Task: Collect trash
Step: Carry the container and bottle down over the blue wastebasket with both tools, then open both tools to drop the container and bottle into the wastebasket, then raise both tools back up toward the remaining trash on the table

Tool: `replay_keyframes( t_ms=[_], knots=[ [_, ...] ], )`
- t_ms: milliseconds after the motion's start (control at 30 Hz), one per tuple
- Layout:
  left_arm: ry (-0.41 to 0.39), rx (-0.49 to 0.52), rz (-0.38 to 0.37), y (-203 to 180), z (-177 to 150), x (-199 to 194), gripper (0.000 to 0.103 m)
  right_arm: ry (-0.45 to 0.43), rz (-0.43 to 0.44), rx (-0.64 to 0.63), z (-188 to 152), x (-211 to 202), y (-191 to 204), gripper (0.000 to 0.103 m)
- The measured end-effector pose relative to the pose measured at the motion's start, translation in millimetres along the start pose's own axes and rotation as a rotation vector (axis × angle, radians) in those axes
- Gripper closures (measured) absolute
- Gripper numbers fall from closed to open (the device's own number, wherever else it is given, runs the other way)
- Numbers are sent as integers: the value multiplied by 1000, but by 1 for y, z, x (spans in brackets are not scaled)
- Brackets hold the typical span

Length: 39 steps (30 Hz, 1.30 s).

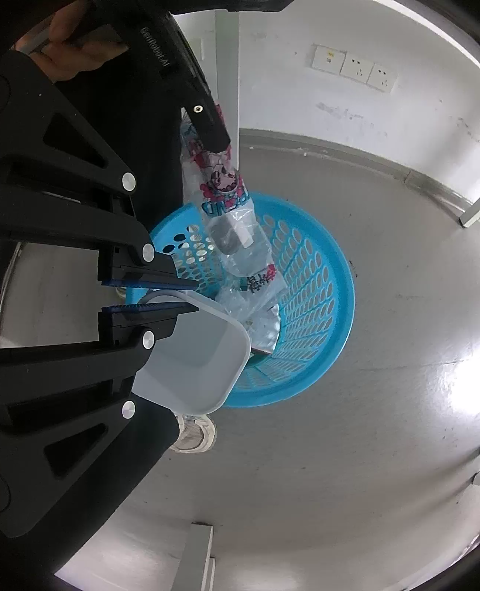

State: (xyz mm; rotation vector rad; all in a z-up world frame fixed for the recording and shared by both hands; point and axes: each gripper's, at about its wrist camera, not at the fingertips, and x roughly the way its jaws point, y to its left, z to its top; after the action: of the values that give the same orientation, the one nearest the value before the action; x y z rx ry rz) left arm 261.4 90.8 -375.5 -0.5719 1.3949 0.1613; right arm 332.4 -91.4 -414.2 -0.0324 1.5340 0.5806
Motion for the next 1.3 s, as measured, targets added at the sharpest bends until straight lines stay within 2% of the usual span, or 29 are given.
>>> replay_keyframes(
  t_ms=[167, 200, 233, 267, 300, 333, 700, 800, 900, 1033, 1133, 1300],
  knots=[
    [3, 0, -2, -1, 1, 1, 96, 5, 15, 21, 2, 3, -5, 97],
    [-1, -4, -14, -1, 1, -1, 94, 4, 19, 22, 2, 3, -6, 95],
    [-8, -11, -21, -1, 1, 0, 89, 0, 19, 25, 3, 3, -7, 93],
    [-12, -20, -26, 1, 3, 0, 71, -10, 14, 30, 4, 2, -8, 89],
    [-21, -36, -31, 4, 3, -3, 64, -21, 10, 35, 3, 0, -9, 77],
    [-28, -42, -27, 6, 3, -4, 61, -32, 11, 38, 3, -2, -11, 72],
    [-35, 24, 11, -4, -4, -11, 57, -43, -55, 18, -5, -13, -7, 72],
    [-60, 49, 14, -8, -10, -21, 57, -55, -59, 7, -14, -25, -3, 69],
    [-102, 79, 15, -10, -18, -37, 57, -91, -58, 2, -28, -41, 2, 66],
    [-157, 130, 18, -14, -32, -61, 53, -138, -5, 22, -47, -68, 1, 61],
    [-177, 182, 35, -21, -49, -76, 52, -177, -24, -18, -64, -88, 10, 61],
    [-236, 284, 33, -32, -85, -112, 45, -280, -41, -116, -102, -128, 27, 55]
  ],
)
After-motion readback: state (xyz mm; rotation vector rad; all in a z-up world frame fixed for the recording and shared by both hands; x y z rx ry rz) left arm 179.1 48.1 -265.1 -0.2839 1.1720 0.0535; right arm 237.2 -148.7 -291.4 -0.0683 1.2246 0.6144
